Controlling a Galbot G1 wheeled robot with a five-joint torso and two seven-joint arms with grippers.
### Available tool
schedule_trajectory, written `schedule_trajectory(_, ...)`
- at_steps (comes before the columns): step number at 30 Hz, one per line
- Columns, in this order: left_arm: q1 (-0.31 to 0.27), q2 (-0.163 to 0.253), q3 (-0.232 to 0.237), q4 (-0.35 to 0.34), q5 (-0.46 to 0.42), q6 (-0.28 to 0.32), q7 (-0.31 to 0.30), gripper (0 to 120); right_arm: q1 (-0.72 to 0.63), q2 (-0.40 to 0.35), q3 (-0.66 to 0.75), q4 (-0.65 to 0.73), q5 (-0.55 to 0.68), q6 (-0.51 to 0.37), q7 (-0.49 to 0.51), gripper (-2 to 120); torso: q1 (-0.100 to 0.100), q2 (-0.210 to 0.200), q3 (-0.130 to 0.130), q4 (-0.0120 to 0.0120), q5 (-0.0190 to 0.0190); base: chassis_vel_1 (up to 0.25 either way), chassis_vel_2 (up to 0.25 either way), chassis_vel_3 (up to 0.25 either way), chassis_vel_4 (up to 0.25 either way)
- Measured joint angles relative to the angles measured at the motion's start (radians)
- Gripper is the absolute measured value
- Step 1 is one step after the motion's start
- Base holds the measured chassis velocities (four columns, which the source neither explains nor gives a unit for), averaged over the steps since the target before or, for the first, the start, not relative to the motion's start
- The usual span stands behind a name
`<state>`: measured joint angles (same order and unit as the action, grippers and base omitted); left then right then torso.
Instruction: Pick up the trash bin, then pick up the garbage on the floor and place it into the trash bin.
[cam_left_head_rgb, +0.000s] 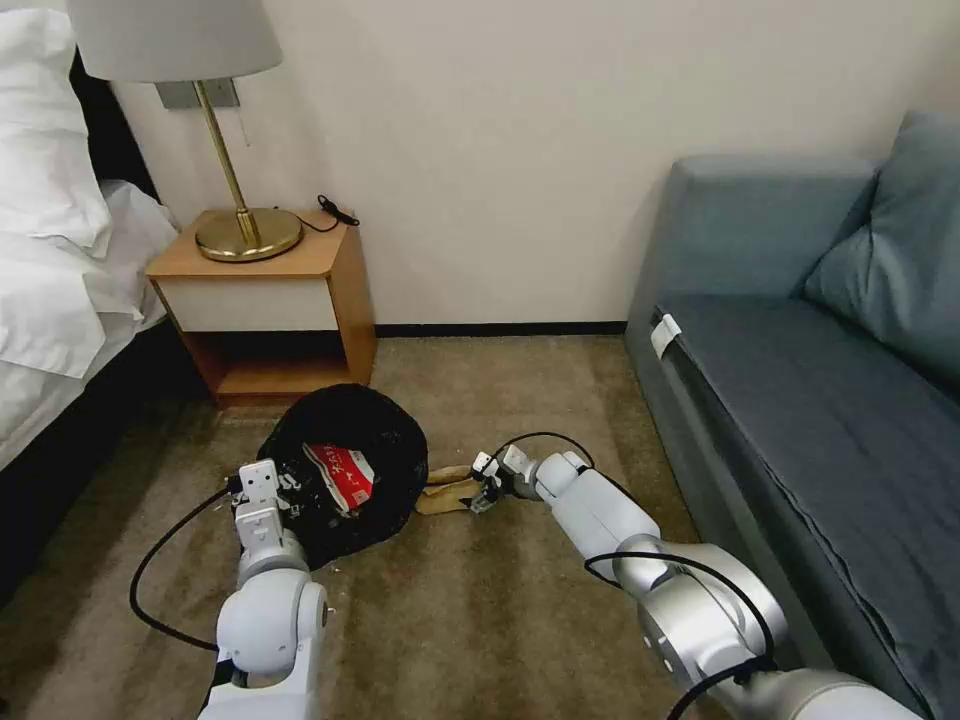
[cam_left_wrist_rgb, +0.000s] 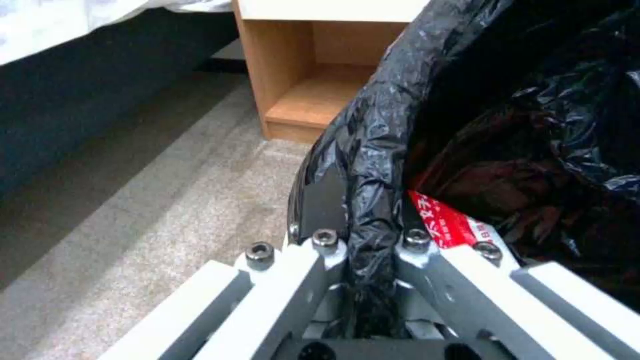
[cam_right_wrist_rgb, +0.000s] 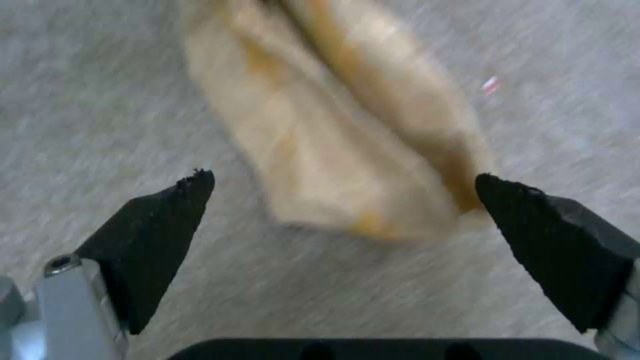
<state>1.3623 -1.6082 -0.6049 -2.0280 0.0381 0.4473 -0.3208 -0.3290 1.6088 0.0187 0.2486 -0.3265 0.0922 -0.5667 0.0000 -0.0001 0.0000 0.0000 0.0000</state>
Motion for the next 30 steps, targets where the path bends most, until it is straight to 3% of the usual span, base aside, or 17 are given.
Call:
schedule_trajectory(11, 0.016, 0.000, 0.005, -0.016, 0.009, -0.003, 0.000, 1, -0.017, -0.001, 0.018, -0.004, 0.031, -0.007, -0.016, 96, 0.000, 0.000, 0.000, -0.0001, -0.0001, 0.000, 0.000, 0.000, 0.000)
schedule_trajectory(30, 0.015, 0.000, -0.002, -0.028, 0.005, -0.001, -0.001, 1, -0.047, -0.001, -0.013, 0.013, 0.035, 0.007, -0.018, 23, 0.000, 0.000, 0.000, 0.0000, 0.0000, 0.000, 0.000, 0.000, 0.000)
